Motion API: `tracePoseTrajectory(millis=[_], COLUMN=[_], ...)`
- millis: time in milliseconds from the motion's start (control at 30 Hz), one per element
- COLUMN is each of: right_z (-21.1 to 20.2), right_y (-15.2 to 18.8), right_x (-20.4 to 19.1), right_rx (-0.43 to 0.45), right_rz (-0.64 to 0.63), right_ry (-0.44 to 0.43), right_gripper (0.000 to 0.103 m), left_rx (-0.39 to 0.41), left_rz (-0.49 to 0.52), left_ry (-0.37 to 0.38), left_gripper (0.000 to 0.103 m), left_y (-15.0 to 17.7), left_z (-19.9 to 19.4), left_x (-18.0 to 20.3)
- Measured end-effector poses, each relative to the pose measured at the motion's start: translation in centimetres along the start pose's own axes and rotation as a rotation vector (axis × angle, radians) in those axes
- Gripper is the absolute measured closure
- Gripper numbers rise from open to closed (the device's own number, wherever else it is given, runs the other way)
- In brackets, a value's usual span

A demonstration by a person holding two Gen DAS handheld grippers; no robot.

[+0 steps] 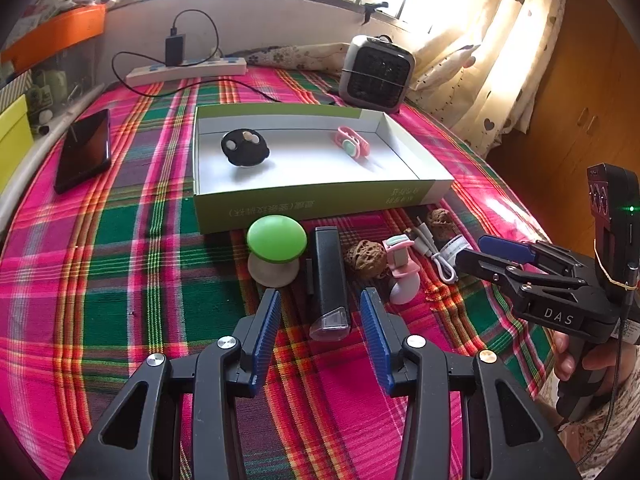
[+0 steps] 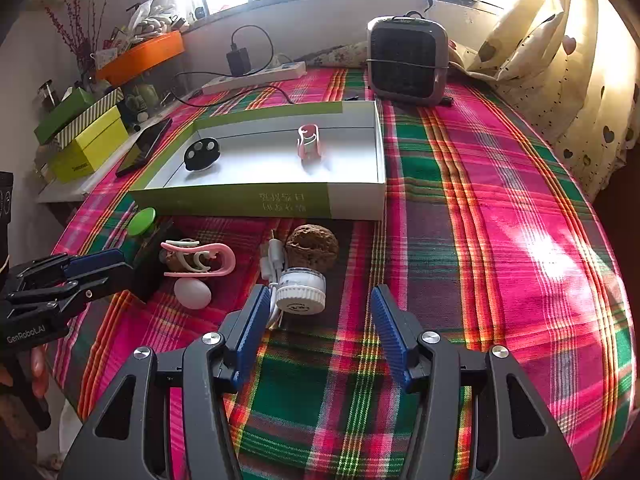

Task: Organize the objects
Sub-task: 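Grasp black flashlight with left tool while right tool grasps white round container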

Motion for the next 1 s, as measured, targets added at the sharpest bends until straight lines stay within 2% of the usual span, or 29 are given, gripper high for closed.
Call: tracePoseTrajectory(millis=[600, 733, 867, 1000], right_z=[1.2, 1.1, 1.1, 1.0], right_y=[-0.1, -0.1, -0.2, -0.2], right_x=[0.3, 0.2, 0.2, 0.0], right_rx=[-0.012, -0.002, 0.001, 0.006], right_rz=[0.017, 0.017, 0.013, 0.007], right_ry=[-0.005, -0.015, -0.023, -0.036], right_gripper=[0.050, 0.061, 0.064, 0.071], left_rx=[-0.032, -0.030, -0.026, -0.022], left_rz=[0.000, 0.000, 0.007, -0.001], left_ry=[-0.043, -0.054, -0.064, -0.064], left_gripper=[0.063, 0.063, 0.063, 0.064], left_y=[-0.4, -0.6, -0.6, -0.6], left_z=[2.0, 2.2, 2.2, 2.2], left_x=[0.5, 0.6, 0.7, 0.6])
Point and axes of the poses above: each gripper's, at about its wrist camera, not at the fingertips, and z roughly the way its jaws point, x to its right, y to its underside, the point moved 6 cm from there along z, roughly the way its jaws point, and after that the axes turned 7 degrees about -z, right-handed, at the moved point
